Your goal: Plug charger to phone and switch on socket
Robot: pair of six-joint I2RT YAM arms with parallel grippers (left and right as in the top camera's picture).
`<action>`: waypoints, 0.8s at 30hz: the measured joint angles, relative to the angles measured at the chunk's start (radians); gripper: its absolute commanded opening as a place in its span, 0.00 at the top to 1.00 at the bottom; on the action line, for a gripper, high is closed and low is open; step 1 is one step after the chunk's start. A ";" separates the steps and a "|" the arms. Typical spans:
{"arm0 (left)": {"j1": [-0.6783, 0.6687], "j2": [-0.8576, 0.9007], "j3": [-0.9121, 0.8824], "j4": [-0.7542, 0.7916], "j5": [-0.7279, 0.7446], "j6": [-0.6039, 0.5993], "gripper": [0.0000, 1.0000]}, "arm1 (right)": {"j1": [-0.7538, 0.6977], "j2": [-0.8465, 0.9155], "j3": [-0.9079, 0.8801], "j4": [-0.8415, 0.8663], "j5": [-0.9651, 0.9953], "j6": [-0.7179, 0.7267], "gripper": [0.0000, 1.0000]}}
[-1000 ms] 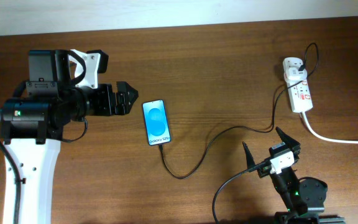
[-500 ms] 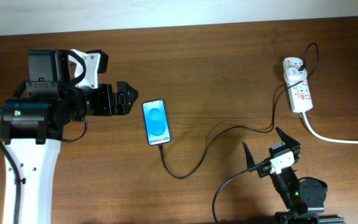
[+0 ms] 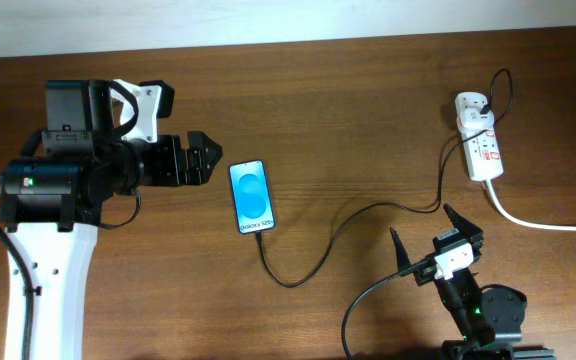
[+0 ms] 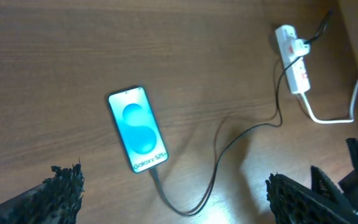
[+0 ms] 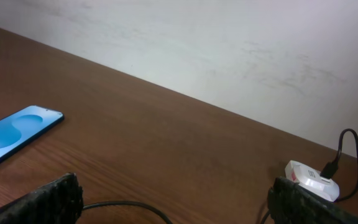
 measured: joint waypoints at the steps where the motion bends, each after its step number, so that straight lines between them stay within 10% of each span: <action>1: 0.000 0.000 0.000 -0.009 -0.008 0.000 0.01 | 0.000 0.000 0.000 0.000 0.000 0.001 0.01; 8: 0.000 -0.093 -0.082 0.053 -0.089 -0.001 0.01 | 0.000 0.000 -0.001 0.000 0.000 0.000 0.01; 24: -0.012 -0.793 -1.001 0.949 -0.122 0.056 0.01 | 0.000 -0.004 -0.002 0.001 0.004 0.000 0.01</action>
